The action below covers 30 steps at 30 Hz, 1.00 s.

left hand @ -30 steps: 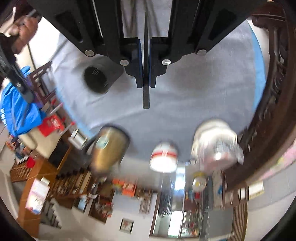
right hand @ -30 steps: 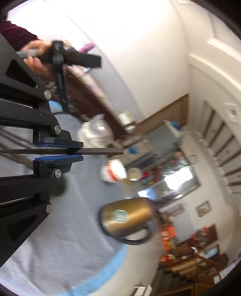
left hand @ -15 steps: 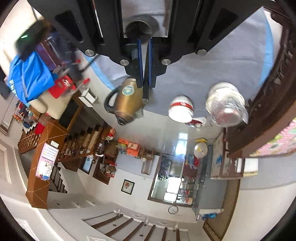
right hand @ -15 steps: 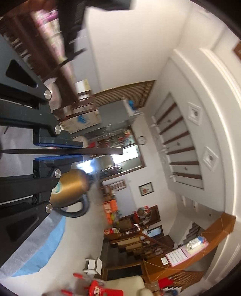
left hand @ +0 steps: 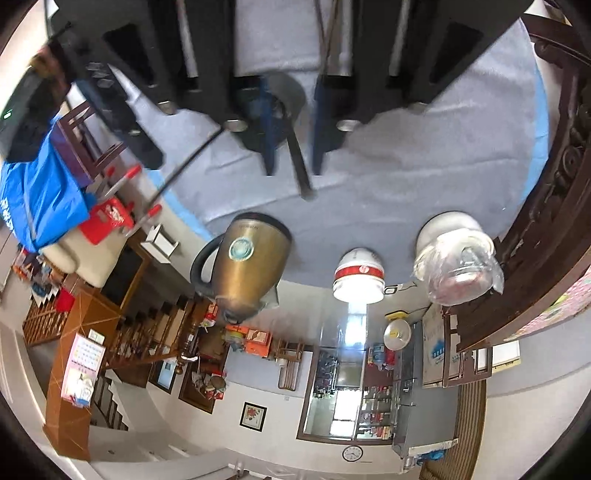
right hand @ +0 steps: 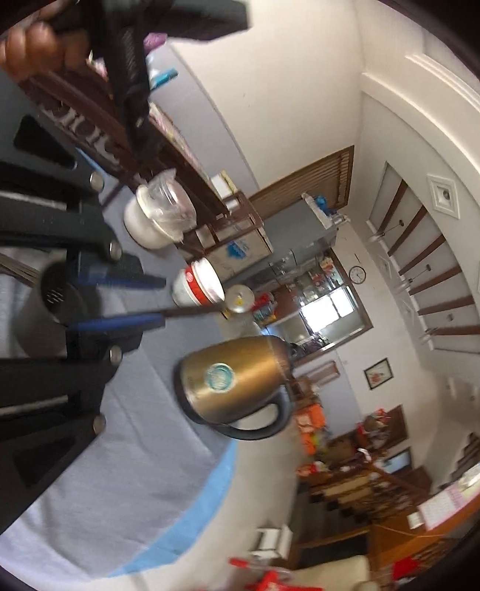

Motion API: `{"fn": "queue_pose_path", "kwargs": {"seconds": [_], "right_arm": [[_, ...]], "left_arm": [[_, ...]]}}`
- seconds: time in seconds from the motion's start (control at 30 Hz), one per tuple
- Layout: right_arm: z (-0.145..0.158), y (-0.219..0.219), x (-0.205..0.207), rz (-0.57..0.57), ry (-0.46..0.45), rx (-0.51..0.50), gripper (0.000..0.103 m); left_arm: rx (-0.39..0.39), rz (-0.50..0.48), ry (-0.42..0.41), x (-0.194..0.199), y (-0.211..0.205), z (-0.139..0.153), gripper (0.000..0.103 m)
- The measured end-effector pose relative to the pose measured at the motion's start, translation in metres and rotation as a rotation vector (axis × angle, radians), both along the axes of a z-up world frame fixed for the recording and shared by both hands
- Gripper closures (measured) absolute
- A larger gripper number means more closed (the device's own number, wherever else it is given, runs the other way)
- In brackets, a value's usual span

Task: Organize utensils
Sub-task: 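Lift both chopsticks and drop them into the grey holder cup, then return both tools to the remaining chopsticks on the cloth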

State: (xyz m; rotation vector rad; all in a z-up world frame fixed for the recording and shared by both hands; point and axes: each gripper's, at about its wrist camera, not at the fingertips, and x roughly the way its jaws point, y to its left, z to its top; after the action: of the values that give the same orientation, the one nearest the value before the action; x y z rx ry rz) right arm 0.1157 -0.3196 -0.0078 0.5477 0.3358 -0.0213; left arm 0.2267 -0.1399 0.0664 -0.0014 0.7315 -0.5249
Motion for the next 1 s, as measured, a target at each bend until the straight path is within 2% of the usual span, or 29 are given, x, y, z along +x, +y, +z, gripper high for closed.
{"fn": "queue_pose_path", "kwargs": {"seconds": [0.03, 0.07, 0.13, 0.27, 0.4, 0.5, 0.53, 0.63, 0.77, 1.0], "right_arm": [[-0.001, -0.002, -0.01, -0.001, -0.023, 0.014, 0.036], [-0.006, -0.006, -0.03, -0.015, -0.086, 0.038, 0.026], [-0.016, -0.011, -0.056, -0.02, -0.165, 0.067, 0.026], [-0.057, -0.026, -0.07, 0.027, -0.153, 0.183, 0.03], [-0.117, -0.051, -0.058, 0.037, -0.072, 0.388, 0.05], [-0.145, -0.055, -0.049, 0.05, -0.017, 0.429, 0.056], [-0.147, -0.057, -0.047, 0.086, -0.034, 0.465, 0.059], [-0.142, -0.053, -0.05, 0.073, -0.056, 0.391, 0.06], [-0.136, -0.05, -0.05, 0.084, -0.049, 0.348, 0.06], [-0.131, -0.047, -0.042, 0.093, -0.011, 0.321, 0.06]], "left_arm": [[0.005, 0.012, -0.019, -0.007, 0.005, -0.003, 0.049], [0.009, 0.029, -0.044, -0.015, 0.011, -0.006, 0.046], [0.03, 0.059, -0.085, -0.027, 0.023, -0.013, 0.044], [0.09, 0.127, -0.096, -0.043, 0.05, -0.04, 0.043], [0.173, 0.223, -0.054, -0.054, 0.077, -0.08, 0.043], [0.216, 0.27, -0.012, -0.064, 0.091, -0.103, 0.043], [0.234, 0.285, 0.004, -0.067, 0.094, -0.111, 0.043], [0.273, 0.308, 0.05, -0.074, 0.095, -0.126, 0.043], [0.323, 0.335, 0.068, -0.078, 0.085, -0.131, 0.043], [0.327, 0.376, 0.139, -0.086, 0.072, -0.13, 0.043]]}}
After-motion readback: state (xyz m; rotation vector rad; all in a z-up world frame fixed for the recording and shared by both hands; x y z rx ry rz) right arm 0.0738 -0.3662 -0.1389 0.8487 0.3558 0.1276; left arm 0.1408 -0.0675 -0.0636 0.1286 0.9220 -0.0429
